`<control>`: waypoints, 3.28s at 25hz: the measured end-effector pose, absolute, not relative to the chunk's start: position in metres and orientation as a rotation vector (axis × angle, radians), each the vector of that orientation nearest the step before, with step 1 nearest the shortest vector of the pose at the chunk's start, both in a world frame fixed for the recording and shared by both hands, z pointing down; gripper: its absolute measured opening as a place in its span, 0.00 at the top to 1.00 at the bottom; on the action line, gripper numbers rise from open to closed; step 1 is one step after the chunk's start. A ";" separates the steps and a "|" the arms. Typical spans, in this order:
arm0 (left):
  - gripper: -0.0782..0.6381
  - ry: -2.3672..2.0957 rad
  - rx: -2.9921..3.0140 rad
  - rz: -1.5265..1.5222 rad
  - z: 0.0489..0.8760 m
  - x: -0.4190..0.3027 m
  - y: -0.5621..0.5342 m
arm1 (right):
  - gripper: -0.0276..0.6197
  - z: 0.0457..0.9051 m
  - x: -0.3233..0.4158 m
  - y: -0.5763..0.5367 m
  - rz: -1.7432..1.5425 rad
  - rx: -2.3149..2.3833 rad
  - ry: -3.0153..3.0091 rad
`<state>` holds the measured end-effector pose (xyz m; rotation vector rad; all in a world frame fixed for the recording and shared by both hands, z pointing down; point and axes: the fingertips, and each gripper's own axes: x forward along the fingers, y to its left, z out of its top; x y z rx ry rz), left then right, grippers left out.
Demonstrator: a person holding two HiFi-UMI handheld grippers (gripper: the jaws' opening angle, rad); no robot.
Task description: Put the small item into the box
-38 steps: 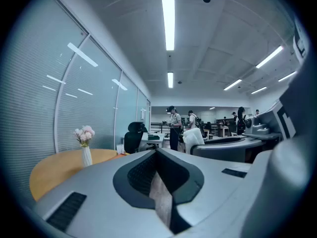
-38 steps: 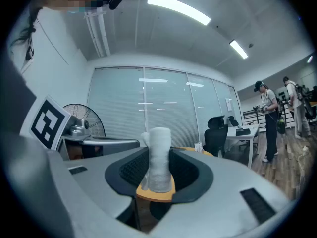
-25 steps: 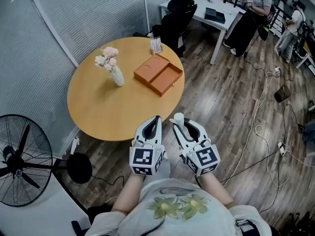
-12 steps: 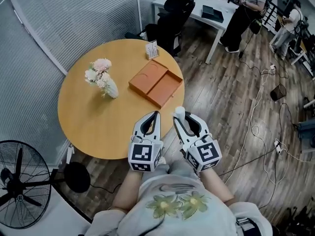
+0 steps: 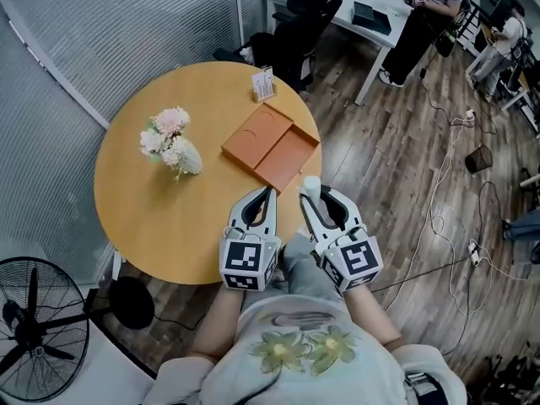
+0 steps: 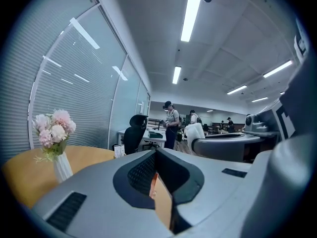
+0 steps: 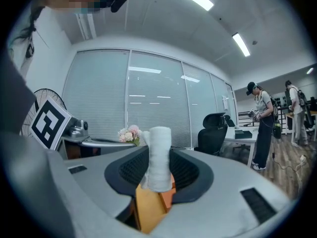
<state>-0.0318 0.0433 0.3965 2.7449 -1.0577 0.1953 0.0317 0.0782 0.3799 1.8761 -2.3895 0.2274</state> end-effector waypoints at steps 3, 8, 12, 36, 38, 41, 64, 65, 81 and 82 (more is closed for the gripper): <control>0.90 -1.095 2.737 0.195 0.397 -0.031 0.023 | 0.74 0.383 0.038 0.057 0.231 1.860 -2.401; 0.90 -1.125 2.717 0.189 0.391 -0.028 -0.014 | 0.74 0.368 0.047 0.016 0.198 1.827 -2.428; 0.90 -1.137 2.700 0.197 0.393 -0.021 -0.039 | 0.74 0.355 0.060 -0.013 0.168 1.824 -2.450; 0.90 -1.144 2.663 0.308 0.418 0.008 -0.102 | 0.74 0.389 0.094 -0.089 0.275 1.685 -2.461; 0.90 -1.155 2.652 0.312 0.420 0.007 -0.108 | 0.74 0.395 0.094 -0.095 0.292 1.668 -2.457; 0.90 -1.171 2.636 0.329 0.424 0.006 -0.117 | 0.74 0.404 0.096 -0.105 0.315 1.649 -2.450; 0.90 -1.218 2.568 0.399 0.458 -0.005 -0.147 | 0.74 0.472 0.096 -0.140 0.404 1.493 -2.360; 0.90 -1.220 2.566 0.401 0.459 -0.005 -0.148 | 0.74 0.475 0.095 -0.140 0.407 1.485 -2.354; 0.90 -1.236 2.552 0.436 0.467 -0.010 -0.147 | 0.74 0.523 0.095 -0.145 0.453 1.397 -2.271; 0.90 -1.236 2.553 0.437 0.467 -0.010 -0.147 | 0.74 0.524 0.095 -0.145 0.455 1.391 -2.269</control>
